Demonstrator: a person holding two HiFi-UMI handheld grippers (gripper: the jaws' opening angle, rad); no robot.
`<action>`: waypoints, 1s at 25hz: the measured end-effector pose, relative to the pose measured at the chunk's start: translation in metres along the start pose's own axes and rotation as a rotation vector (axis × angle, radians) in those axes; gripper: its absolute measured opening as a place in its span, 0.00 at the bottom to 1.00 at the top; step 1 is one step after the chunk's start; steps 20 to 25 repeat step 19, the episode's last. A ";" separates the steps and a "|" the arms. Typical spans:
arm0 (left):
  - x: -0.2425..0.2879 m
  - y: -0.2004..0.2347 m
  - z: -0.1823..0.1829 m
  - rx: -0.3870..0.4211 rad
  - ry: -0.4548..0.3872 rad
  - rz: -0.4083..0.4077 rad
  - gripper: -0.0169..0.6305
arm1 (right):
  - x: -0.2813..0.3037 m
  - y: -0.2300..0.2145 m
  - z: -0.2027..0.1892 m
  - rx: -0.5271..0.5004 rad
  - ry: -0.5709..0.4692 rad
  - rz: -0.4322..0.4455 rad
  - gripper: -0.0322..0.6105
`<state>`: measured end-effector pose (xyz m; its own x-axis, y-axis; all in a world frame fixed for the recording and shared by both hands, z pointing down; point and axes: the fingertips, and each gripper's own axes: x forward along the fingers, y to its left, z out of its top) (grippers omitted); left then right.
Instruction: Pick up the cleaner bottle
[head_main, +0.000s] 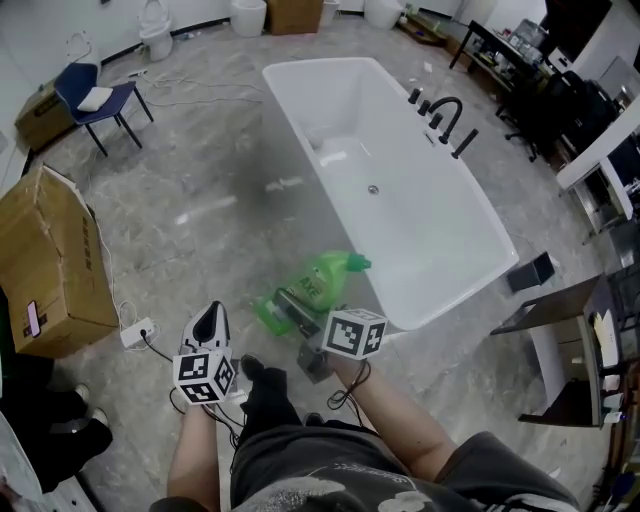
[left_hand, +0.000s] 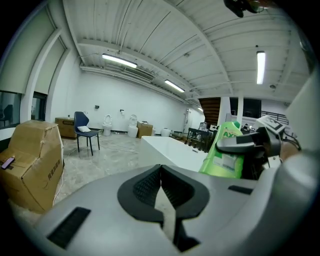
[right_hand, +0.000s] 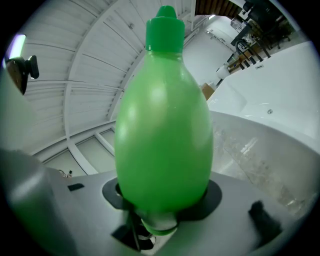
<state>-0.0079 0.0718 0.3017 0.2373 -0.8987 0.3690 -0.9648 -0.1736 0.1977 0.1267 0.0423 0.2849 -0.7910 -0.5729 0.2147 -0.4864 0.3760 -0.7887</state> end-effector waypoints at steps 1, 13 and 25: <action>-0.011 -0.007 -0.003 0.004 -0.005 -0.005 0.05 | -0.010 0.002 -0.008 0.000 0.002 -0.001 0.36; -0.026 -0.049 -0.007 0.020 -0.003 -0.009 0.05 | -0.060 -0.035 -0.019 0.043 0.004 -0.029 0.36; -0.050 -0.110 -0.012 0.069 -0.006 -0.025 0.05 | -0.134 -0.050 -0.038 0.053 0.011 -0.060 0.36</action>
